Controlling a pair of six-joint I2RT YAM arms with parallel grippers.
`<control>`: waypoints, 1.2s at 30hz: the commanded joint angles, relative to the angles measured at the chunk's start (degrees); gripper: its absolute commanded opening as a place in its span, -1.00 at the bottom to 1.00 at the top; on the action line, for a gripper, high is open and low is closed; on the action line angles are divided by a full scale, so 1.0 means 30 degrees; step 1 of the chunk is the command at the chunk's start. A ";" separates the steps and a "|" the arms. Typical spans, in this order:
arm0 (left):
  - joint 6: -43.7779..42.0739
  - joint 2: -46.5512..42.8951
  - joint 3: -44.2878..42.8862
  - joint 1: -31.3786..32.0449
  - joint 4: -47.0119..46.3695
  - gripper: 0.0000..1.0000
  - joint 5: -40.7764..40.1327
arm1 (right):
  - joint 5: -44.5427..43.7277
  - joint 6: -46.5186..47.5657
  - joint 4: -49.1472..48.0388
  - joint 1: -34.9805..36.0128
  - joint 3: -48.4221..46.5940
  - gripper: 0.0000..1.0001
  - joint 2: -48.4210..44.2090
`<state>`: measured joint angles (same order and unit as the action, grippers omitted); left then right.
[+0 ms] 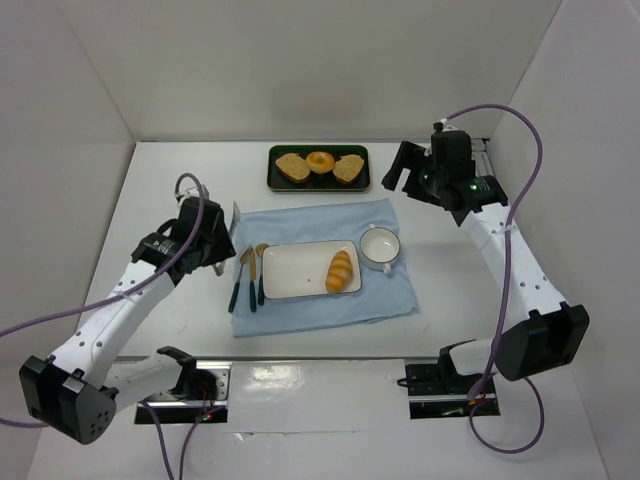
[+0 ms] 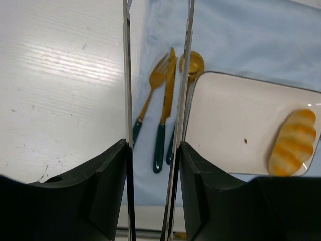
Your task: Place the bread
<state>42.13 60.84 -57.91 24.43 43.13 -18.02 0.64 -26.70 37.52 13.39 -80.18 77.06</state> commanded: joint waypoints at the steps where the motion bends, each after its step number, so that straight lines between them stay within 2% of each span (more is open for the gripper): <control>1: -0.1792 0.0111 0.0433 -0.2506 -0.2480 0.10 0.1606 | -0.0215 0.0083 0.0414 0.0487 -0.0021 0.86 -0.0869; 6: -0.3024 0.1281 0.0905 -0.5207 -0.3771 0.08 0.2521 | -0.0215 0.0081 0.0795 0.0897 -0.0372 0.86 -0.1279; 10: -0.3640 0.2160 0.0905 -0.6321 -0.4735 0.08 0.2958 | -0.0041 -0.0124 0.0619 0.0899 0.0302 0.83 -0.1838; 17: -0.3643 0.4269 0.1462 -0.6970 -0.5882 0.08 0.3136 | -0.0039 -0.0124 0.1000 0.0899 0.0097 0.83 -0.2014; 26: -0.4460 0.6525 0.1667 -0.7409 -0.6322 0.08 0.1761 | 0.0135 -0.0124 0.1000 0.0899 0.0097 0.83 -0.2395; 36: -0.5020 1.0040 0.0088 -0.8960 -0.6117 0.08 0.1759 | 0.0723 -0.0124 0.0590 0.0899 -0.0255 0.83 -0.2043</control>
<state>28.49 88.79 -54.02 -1.15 25.58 -11.79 2.17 -27.18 39.86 15.62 -79.37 71.79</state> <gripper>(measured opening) 0.543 0.919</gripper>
